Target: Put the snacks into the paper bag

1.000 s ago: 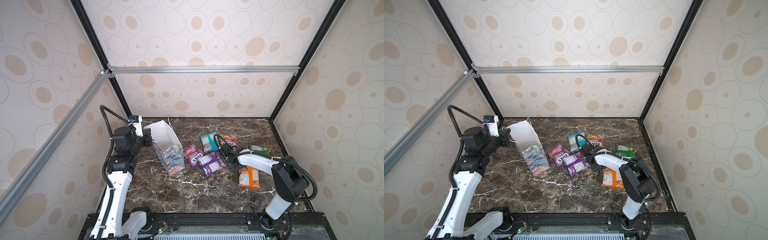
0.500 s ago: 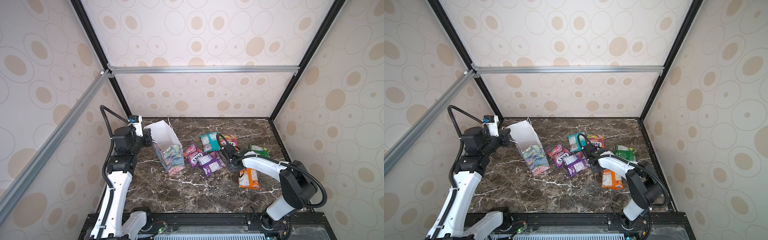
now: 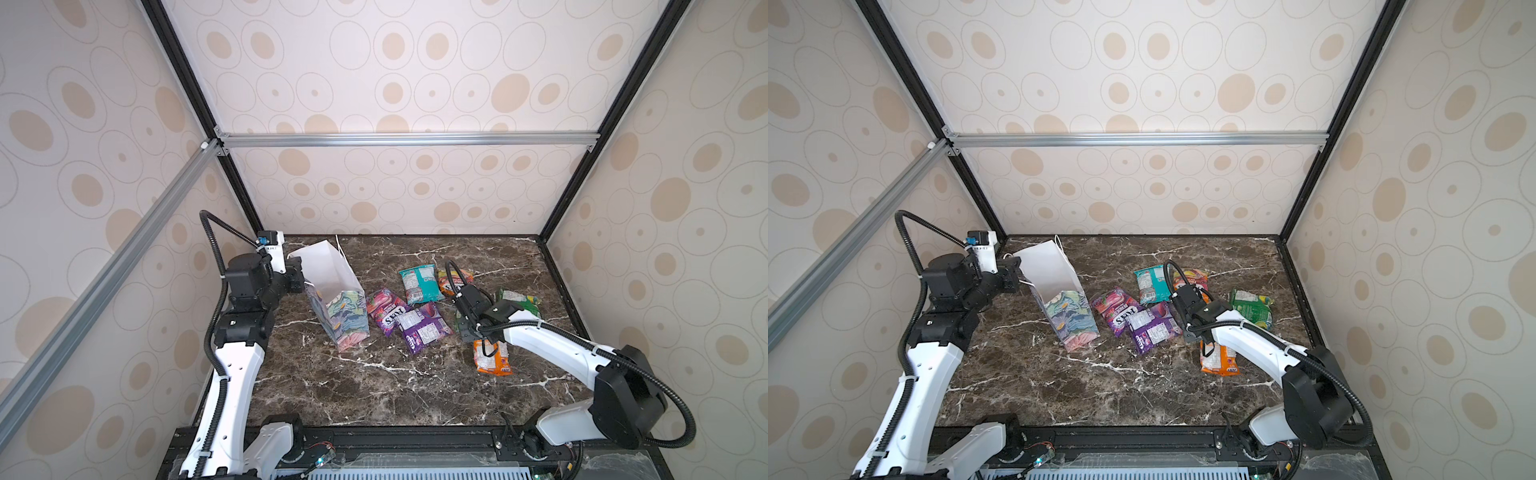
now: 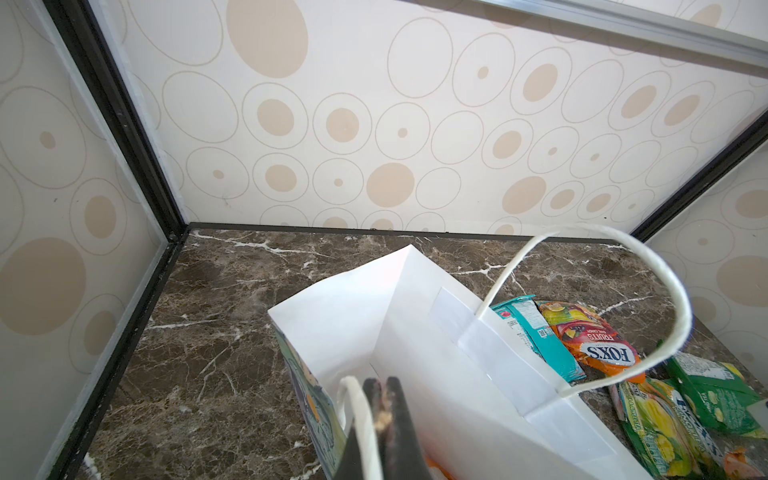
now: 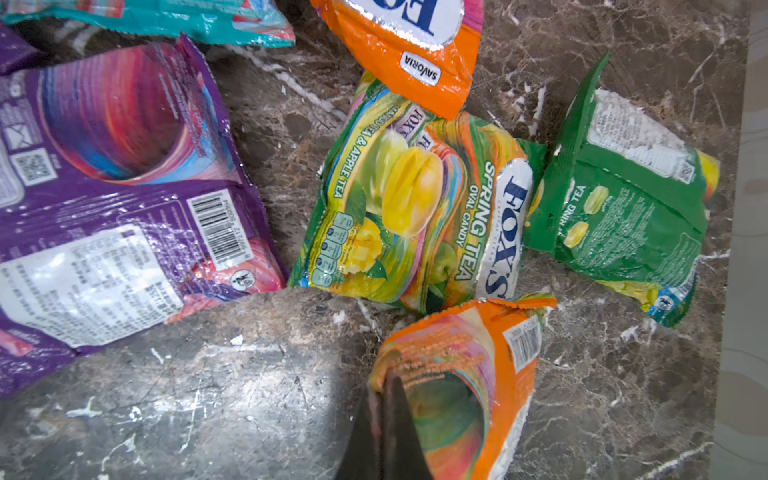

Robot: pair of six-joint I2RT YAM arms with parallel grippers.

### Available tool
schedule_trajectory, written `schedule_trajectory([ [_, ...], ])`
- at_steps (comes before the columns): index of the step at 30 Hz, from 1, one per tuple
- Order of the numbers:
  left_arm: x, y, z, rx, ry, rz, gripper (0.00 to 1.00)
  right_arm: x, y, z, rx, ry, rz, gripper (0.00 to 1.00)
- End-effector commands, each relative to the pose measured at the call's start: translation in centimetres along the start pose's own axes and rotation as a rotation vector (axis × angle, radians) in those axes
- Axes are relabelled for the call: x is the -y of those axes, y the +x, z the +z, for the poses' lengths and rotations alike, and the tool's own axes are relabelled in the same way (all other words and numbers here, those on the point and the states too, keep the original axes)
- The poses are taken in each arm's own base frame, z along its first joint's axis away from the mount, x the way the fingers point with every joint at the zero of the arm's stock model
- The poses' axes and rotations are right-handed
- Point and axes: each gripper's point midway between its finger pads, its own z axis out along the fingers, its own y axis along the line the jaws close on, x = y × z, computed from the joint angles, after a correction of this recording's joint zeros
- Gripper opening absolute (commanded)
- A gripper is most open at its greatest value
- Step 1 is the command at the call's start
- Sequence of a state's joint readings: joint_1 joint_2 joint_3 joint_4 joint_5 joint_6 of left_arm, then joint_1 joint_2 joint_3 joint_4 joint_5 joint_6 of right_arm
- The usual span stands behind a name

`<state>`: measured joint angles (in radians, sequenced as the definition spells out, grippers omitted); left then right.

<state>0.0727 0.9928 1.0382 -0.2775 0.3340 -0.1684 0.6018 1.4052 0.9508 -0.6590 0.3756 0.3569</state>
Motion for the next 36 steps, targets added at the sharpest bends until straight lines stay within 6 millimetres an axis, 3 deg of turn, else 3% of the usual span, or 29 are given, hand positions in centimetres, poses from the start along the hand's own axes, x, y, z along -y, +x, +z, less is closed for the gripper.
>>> schedule_trajectory([
  [1,-0.1,-1.1,-0.6,0.037,-0.006,0.002,0.0,-0.6,-0.4,-0.9,0.035,-0.05,-0.006,0.0],
  [8,-0.1,-1.2,-0.6,0.041,-0.009,0.003,0.0,-0.5,-0.4,-1.6,0.049,-0.06,-0.009,0.0],
  [25,0.1,-1.0,-0.4,0.033,0.005,-0.002,0.0,-2.5,-2.7,-4.5,0.179,-0.223,-0.006,0.0],
  [36,0.1,-1.1,-0.5,0.034,0.006,0.0,0.0,-2.1,-4.1,-6.8,0.261,-0.248,-0.005,0.0],
])
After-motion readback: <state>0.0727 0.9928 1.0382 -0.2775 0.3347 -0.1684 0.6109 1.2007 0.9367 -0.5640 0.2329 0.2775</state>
